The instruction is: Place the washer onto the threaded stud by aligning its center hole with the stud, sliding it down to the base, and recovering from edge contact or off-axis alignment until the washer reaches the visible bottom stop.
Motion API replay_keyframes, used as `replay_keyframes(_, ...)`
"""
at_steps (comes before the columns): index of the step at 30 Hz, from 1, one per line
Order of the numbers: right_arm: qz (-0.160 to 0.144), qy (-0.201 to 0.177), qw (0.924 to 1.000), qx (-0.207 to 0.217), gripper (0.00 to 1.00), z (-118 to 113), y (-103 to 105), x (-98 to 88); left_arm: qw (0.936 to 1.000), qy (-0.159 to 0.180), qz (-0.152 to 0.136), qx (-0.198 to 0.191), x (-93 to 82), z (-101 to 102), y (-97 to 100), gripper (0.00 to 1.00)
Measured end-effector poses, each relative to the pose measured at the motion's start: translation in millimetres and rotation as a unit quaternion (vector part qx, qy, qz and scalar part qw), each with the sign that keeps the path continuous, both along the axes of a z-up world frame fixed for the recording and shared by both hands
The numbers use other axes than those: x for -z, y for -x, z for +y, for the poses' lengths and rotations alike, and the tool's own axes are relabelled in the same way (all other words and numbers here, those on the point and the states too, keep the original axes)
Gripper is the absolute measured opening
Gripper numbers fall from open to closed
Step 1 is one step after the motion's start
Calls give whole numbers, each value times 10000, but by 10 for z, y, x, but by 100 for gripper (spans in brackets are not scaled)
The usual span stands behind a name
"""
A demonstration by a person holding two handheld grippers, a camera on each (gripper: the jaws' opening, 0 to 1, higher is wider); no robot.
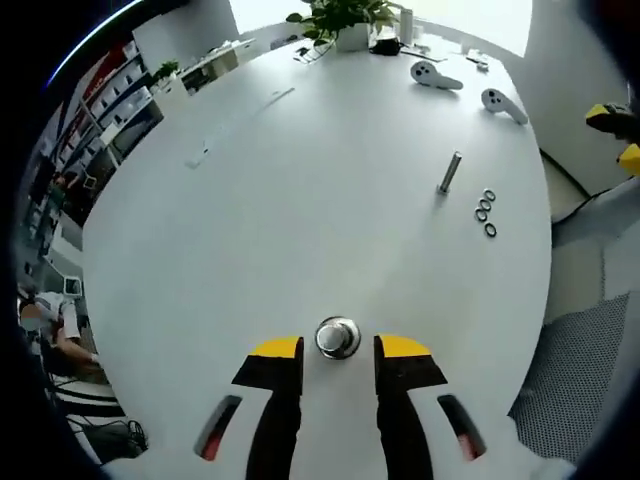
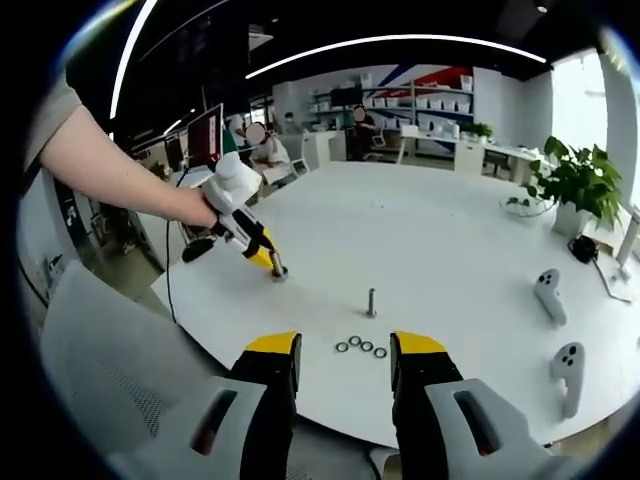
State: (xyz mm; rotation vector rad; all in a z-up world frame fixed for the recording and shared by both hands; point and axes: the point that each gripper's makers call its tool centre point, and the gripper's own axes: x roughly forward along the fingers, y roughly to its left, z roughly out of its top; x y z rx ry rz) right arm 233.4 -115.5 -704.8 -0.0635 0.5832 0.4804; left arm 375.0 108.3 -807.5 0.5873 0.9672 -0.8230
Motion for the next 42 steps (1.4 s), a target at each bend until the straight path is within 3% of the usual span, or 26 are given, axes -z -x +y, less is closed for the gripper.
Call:
replay_keyframes(6, 31, 26, 10000, -77, 38, 23, 17, 9, 9992, 342, -219, 14, -173, -41, 139, 27)
replay_keyframes(10, 24, 41, 9999, -142, 38, 47, 20, 8, 9986, 400, -332, -39, -269, -3, 210, 27)
replay_keyframes(14, 58, 64, 9998, -197, 38, 62, 28, 24, 9956, 806, -407, -263, -379, 9, 265, 27)
replay_keyframes(22, 41, 42, 9997, -232, 38, 72, 37, 14, 9908, 1143, -615, -381, -516, 12, 426, 27)
replay_keyframes(25, 48, 54, 9994, -345, 38, 110, 43, 17, 9904, 1116, -692, -422, -554, 82, 549, 27)
replay_keyframes(33, 88, 9, 9995, -303, 38, 108, 45, 24, 9827, 1478, -892, -667, -809, 95, 842, 27)
replay_keyframes(39, 82, -23, 9995, -309, 38, 115, 53, 19, 9787, 1669, -1085, -504, -984, 58, 1009, 28)
replay_keyframes(42, 79, 6, 9996, -278, 38, 100, 48, 23, 9742, 1847, -1146, -610, -1063, 97, 1096, 28)
